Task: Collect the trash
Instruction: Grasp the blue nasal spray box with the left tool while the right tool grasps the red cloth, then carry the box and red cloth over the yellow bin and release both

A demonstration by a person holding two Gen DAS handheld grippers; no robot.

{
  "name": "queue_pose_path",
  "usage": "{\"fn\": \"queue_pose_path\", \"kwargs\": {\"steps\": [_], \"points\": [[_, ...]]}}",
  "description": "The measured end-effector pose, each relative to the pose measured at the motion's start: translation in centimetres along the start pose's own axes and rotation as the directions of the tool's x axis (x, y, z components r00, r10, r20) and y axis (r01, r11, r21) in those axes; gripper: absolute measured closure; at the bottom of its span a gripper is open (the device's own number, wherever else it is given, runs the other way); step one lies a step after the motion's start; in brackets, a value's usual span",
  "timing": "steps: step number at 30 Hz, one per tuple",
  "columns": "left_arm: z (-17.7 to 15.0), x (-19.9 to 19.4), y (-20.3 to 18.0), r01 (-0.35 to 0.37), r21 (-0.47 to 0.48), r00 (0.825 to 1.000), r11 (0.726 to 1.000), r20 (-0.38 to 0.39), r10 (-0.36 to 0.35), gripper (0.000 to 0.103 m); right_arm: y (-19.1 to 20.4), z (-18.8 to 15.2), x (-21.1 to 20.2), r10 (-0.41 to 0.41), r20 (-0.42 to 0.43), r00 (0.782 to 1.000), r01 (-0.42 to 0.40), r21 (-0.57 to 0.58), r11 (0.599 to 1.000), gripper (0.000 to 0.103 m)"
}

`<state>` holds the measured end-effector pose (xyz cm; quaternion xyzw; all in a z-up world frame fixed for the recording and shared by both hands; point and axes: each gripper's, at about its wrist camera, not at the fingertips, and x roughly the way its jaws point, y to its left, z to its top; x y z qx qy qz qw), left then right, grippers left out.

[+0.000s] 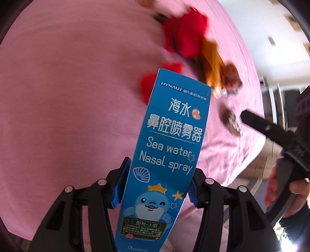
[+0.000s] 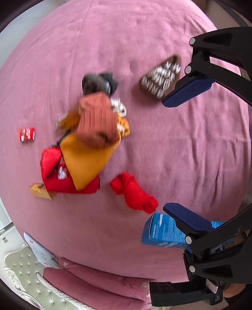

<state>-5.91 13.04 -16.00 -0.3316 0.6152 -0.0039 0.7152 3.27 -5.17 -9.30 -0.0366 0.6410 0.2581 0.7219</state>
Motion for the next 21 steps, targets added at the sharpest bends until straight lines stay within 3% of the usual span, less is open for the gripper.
{"fn": "queue_pose_path", "kwargs": {"steps": [5, 11, 13, 15, 17, 21], "points": [[2.2, -2.3, 5.2, -0.025, -0.117, 0.997, 0.993, 0.076, 0.034, 0.05, 3.7, 1.6, 3.5, 0.029, -0.04, 0.999, -0.029, -0.015, 0.999, 0.008], [5.5, -3.4, 8.3, 0.022, -0.201, 0.991, 0.979, 0.133, 0.005, 0.05, 5.3, 3.9, 7.1, 0.03, -0.077, 0.997, -0.026, 0.057, 0.998, 0.01], [6.2, -3.3, 9.1, 0.059, -0.23, 0.989, 0.971, 0.144, -0.026, 0.05, 5.7, 4.4, 8.1, 0.031, -0.097, 0.995, -0.025, 0.068, 0.997, 0.018], [5.5, -3.9, 9.9, 0.084, -0.258, 0.987, 0.963, 0.157, -0.044, 0.05, 5.9, 4.6, 9.6, 0.029, -0.157, 0.987, -0.018, 0.07, 0.997, 0.057], [5.5, -3.8, 9.8, 0.096, -0.281, 0.985, 0.955, 0.168, -0.049, 0.05, 5.9, 4.5, 10.5, 0.075, -0.196, 0.978, -0.057, 0.096, 0.994, 0.061], [6.1, -3.0, 8.6, 0.124, -0.297, 0.981, 0.947, 0.182, -0.072, 0.05, 6.3, 4.6, 9.3, 0.073, -0.171, 0.983, -0.062, 0.069, 0.996, 0.065]]}}
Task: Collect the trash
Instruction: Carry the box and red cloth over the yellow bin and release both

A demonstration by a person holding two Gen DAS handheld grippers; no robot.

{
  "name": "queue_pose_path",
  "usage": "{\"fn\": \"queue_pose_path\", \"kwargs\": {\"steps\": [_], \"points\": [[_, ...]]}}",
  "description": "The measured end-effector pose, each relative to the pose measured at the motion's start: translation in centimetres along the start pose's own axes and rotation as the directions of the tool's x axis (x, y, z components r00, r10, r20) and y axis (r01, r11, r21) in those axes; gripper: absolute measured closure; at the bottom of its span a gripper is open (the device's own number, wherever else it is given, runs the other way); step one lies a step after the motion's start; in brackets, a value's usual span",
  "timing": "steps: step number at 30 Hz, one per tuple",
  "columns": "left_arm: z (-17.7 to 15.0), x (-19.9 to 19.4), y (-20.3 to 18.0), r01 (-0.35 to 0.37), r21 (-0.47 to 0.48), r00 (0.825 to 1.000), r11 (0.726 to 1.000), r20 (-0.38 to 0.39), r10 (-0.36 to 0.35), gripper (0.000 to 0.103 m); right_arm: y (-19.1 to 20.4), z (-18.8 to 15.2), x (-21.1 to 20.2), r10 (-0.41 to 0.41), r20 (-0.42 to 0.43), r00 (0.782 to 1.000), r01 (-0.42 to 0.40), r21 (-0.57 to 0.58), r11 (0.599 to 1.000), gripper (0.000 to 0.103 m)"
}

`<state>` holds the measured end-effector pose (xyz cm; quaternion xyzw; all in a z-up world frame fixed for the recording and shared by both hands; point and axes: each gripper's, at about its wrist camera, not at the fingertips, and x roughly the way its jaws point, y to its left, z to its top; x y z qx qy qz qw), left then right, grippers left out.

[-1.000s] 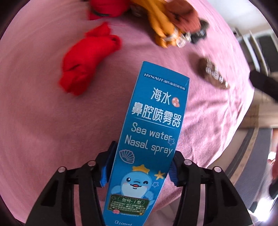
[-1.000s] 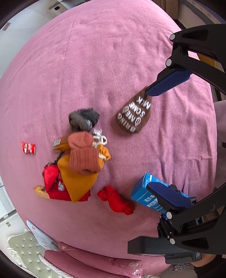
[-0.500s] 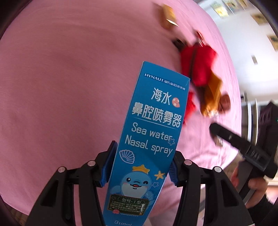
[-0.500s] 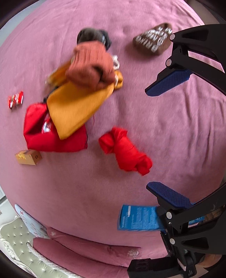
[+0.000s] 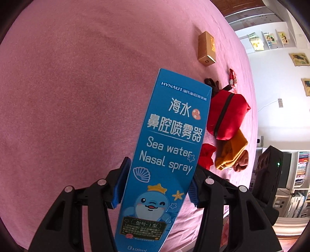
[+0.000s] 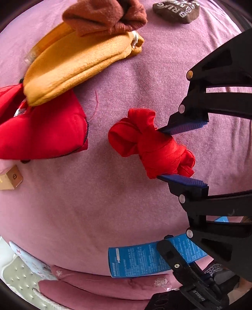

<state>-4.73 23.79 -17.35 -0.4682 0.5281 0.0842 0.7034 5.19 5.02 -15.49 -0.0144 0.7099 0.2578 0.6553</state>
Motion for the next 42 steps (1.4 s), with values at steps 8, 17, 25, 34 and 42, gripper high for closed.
{"fn": "queue_pose_path", "kwargs": {"steps": [8, 17, 25, 34, 42], "points": [[-2.1, -0.3, -4.6, 0.032, 0.078, 0.999, 0.996, -0.035, -0.03, 0.05, -1.3, -3.2, -6.8, 0.117, 0.074, 0.99, -0.114, -0.042, 0.993, 0.066], [-6.8, 2.9, -16.3, 0.066, 0.276, 0.99, 0.959, -0.135, -0.029, 0.05, -10.5, -8.6, -13.3, 0.088, 0.193, 0.977, -0.107, 0.087, 0.99, 0.065], [-15.9, 10.1, -29.5, 0.109, 0.466, 0.963, 0.878, -0.268, 0.023, 0.05, -25.2, -17.5, -19.5, 0.027, 0.307, 0.951, -0.134, 0.333, 0.934, 0.065], [-34.5, 20.2, -41.5, 0.195, 0.63, 0.891, 0.752, -0.433, 0.132, 0.05, -40.6, -30.0, -24.6, -0.108, 0.352, 0.93, -0.131, 0.589, 0.797, 0.065], [-48.2, 28.5, -47.7, 0.264, 0.728, 0.807, 0.633, -0.526, 0.268, 0.05, -51.6, -41.8, -25.5, -0.216, 0.304, 0.928, -0.113, 0.78, 0.616, 0.065]]}}
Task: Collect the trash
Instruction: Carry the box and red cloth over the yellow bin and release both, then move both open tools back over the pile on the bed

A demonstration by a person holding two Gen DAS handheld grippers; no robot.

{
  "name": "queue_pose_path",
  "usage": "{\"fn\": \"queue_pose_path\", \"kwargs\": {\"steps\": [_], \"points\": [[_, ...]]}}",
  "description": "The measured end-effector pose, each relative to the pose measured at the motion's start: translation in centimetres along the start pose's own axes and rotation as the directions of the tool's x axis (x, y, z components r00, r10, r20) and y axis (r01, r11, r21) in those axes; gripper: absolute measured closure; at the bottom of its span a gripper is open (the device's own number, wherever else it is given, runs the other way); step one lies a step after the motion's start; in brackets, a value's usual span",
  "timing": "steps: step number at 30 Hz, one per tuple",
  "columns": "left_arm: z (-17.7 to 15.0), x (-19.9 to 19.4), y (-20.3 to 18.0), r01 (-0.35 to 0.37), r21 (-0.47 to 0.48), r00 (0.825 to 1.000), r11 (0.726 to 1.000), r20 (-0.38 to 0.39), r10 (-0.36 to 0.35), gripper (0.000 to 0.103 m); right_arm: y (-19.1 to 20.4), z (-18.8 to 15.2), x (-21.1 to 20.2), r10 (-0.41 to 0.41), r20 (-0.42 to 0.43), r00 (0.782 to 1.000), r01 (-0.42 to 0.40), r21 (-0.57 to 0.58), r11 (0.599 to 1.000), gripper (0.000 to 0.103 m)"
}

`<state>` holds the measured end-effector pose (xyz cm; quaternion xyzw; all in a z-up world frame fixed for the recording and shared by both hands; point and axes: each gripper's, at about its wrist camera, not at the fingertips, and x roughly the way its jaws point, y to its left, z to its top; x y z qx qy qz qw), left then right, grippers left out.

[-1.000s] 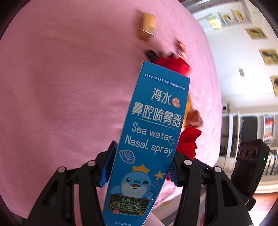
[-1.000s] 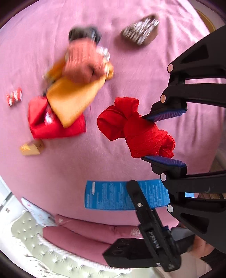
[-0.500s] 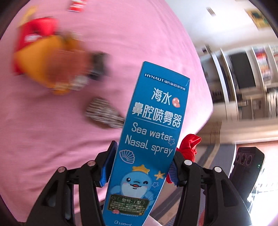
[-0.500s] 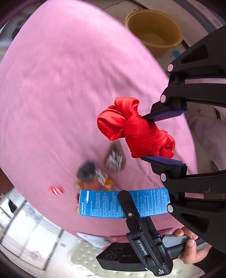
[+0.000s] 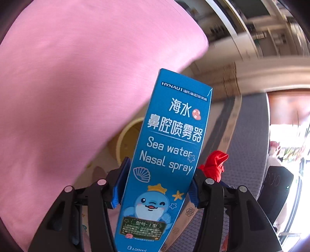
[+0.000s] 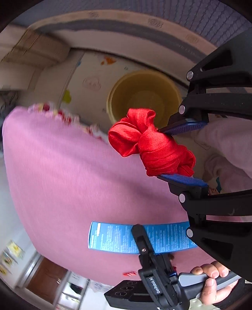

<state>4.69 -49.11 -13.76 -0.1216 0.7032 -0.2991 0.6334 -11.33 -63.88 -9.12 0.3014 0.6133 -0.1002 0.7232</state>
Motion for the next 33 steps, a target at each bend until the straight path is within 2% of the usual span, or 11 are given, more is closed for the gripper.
{"fn": "queue_pose_path", "kwargs": {"steps": [3, 11, 13, 14, 15, 16, 17, 24, 27, 33], "points": [[0.5, 3.8, -3.0, -0.009, 0.057, 0.998, 0.998, -0.058, 0.013, 0.05, -3.9, -0.1, 0.0, -0.01, -0.002, 1.0, 0.01, 0.069, 0.998, 0.065], [0.6, 10.7, -7.1, -0.036, 0.167, 0.984, 0.985, -0.165, 0.064, 0.05, -9.0, -0.5, 0.5, 0.0, -0.008, 1.0, 0.001, 0.168, 0.986, 0.064], [0.5, 11.5, -7.3, -0.029, 0.178, 0.981, 0.984, -0.182, 0.061, 0.049, -9.8, -0.6, 0.5, -0.004, -0.002, 1.0, 0.004, 0.182, 0.983, 0.053], [0.4, 11.7, -7.4, -0.033, 0.185, 0.98, 0.982, -0.187, 0.068, 0.045, -10.3, -0.6, 0.6, -0.021, 0.008, 1.0, 0.019, 0.194, 0.981, 0.047], [0.3, 12.0, -7.9, -0.035, 0.191, 0.979, 0.981, -0.191, 0.072, 0.029, -10.7, -0.6, 0.6, -0.045, 0.023, 0.999, 0.04, 0.21, 0.977, 0.04], [0.3, 12.3, -8.2, -0.048, 0.201, 0.978, 0.979, -0.191, 0.087, 0.016, -11.0, -0.6, 0.5, -0.061, 0.035, 0.998, 0.052, 0.222, 0.974, 0.039], [0.5, 12.9, -8.9, -0.061, 0.209, 0.977, 0.976, -0.186, 0.101, 0.016, -11.4, -0.7, 0.3, -0.07, 0.04, 0.997, 0.058, 0.237, 0.97, 0.039], [0.8, 13.5, -9.3, -0.094, 0.248, 0.968, 0.964, -0.205, 0.147, 0.016, -13.2, -1.5, 0.1, -0.059, 0.028, 0.998, 0.049, 0.279, 0.959, 0.041], [0.9, 13.2, -9.4, -0.104, 0.261, 0.969, 0.96, -0.193, 0.158, 0.016, -13.0, -1.6, 0.1, -0.052, 0.024, 0.998, 0.044, 0.273, 0.961, 0.041], [0.8, 11.4, -8.6, -0.088, 0.245, 0.977, 0.966, -0.17, 0.132, 0.016, -11.4, -1.1, 0.0, -0.043, 0.026, 0.999, 0.035, 0.237, 0.971, 0.043]]}}
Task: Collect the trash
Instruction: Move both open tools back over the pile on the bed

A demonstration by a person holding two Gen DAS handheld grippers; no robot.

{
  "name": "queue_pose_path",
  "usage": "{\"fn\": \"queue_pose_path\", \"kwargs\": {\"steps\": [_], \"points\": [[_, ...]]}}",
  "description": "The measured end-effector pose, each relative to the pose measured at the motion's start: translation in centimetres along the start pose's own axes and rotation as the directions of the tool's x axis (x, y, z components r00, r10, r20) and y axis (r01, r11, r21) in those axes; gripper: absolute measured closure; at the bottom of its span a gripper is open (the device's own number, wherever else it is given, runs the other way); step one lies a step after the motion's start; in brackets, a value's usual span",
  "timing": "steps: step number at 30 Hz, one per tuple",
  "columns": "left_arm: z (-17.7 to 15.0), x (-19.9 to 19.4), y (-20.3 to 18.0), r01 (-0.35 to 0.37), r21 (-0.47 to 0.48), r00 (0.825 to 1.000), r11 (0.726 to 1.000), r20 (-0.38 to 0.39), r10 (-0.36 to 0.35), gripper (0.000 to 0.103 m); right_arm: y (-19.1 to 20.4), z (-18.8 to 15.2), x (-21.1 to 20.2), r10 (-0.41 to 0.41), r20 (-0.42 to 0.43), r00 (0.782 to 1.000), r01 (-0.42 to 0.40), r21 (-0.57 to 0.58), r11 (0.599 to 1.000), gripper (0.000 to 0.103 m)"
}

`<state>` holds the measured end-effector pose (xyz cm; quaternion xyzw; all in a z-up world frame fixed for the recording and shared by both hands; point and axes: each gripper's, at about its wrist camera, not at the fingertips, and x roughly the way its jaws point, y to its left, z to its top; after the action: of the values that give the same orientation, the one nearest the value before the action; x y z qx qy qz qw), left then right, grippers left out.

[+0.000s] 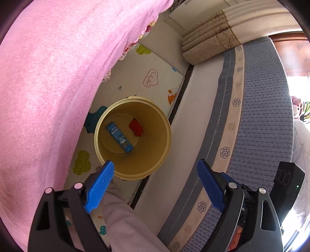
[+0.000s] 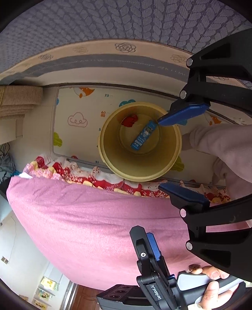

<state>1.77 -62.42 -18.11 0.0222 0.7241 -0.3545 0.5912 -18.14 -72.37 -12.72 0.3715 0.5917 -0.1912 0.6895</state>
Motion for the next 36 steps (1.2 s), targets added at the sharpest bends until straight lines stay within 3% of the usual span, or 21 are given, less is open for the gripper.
{"fn": "queue_pose_path", "kwargs": {"steps": [9, 17, 27, 32, 36], "points": [[-2.4, -6.2, 4.6, 0.025, -0.089, 0.992, 0.996, 0.128, -0.014, 0.016, 6.8, -0.4, -0.7, 0.015, 0.01, 1.0, -0.013, -0.148, 0.989, 0.044], [-8.3, -15.6, 15.3, 0.04, -0.267, 0.959, 0.963, 0.28, 0.038, 0.016, 18.8, -4.0, 0.2, 0.068, -0.039, 0.997, -0.077, -0.362, 0.929, 0.044], [-22.7, -26.9, 32.3, 0.047, -0.529, 0.899, 0.847, 0.393, 0.195, 0.016, 36.7, -14.1, 2.6, 0.147, -0.149, 0.978, -0.207, -0.6, 0.772, 0.044], [-29.4, -30.8, 39.4, 0.077, -0.619, 0.867, 0.782, 0.429, 0.254, 0.016, 43.9, -19.2, 3.8, 0.175, -0.195, 0.965, -0.261, -0.655, 0.709, 0.044], [-33.4, -33.1, 43.1, 0.096, -0.66, 0.844, 0.746, 0.45, 0.29, 0.016, 48.7, -22.8, 4.3, 0.191, -0.23, 0.954, -0.298, -0.691, 0.658, 0.045]]}}
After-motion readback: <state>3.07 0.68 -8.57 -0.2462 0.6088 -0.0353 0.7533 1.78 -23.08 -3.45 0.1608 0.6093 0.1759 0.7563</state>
